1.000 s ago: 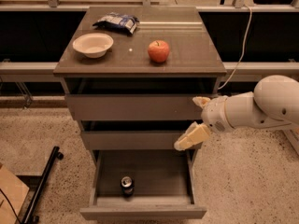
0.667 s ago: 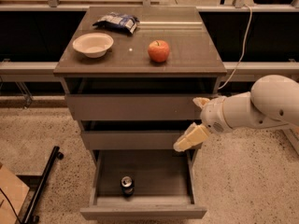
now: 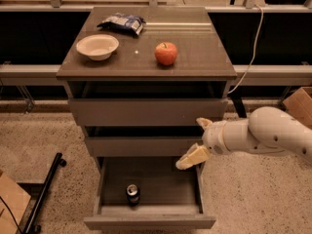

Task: Pick pepsi can from bottom drawer and place on counter

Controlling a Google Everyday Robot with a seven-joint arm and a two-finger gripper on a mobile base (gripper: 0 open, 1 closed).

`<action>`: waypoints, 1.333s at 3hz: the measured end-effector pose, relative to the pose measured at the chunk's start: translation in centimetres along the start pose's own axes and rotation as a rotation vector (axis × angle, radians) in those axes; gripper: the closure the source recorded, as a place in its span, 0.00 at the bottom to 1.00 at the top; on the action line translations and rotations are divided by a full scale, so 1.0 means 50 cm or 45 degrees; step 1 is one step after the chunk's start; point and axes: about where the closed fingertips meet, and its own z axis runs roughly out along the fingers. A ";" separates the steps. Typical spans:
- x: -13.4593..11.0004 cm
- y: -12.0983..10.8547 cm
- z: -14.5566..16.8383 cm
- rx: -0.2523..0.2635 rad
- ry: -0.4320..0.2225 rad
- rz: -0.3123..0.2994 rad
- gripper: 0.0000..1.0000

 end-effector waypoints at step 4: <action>0.171 -0.013 0.225 -0.123 -0.091 0.113 0.00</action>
Offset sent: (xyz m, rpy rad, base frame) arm 0.0386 -0.0100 -0.1468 0.2257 0.0723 -0.0282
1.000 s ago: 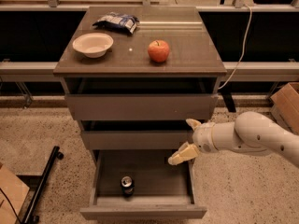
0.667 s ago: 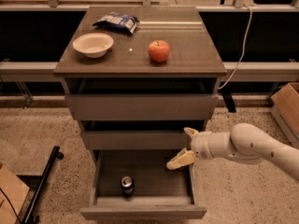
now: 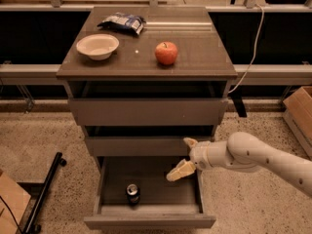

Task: Pick pepsi can from bottom drawer and place on counter

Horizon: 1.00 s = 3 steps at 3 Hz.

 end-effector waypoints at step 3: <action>0.177 -0.012 0.223 -0.165 -0.020 0.125 0.00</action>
Offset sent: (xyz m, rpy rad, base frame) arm 0.0173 0.0412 -0.1393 0.0743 0.0707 0.1269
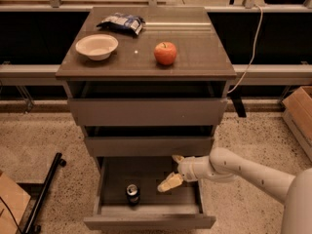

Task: Pick pepsi can from bottom drawer and place on counter

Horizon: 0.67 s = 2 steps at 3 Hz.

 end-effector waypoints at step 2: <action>0.024 -0.003 0.090 0.002 0.013 -0.008 0.00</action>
Offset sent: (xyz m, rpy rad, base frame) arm 0.0050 0.0401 -0.0526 -0.0012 -0.0014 -0.0056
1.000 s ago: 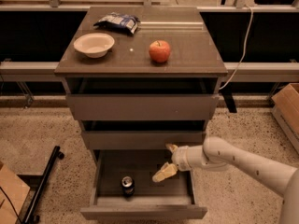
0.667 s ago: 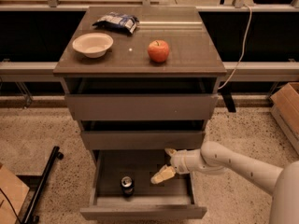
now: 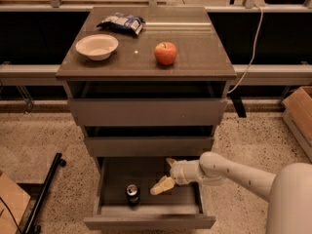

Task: Pick pepsi can from bottom drawer and place on counter

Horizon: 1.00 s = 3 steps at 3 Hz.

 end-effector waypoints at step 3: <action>0.079 -0.017 0.196 -0.092 -0.071 0.077 0.00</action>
Offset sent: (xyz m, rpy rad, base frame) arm 0.0211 0.0515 -0.0956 0.0808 0.0369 -0.0105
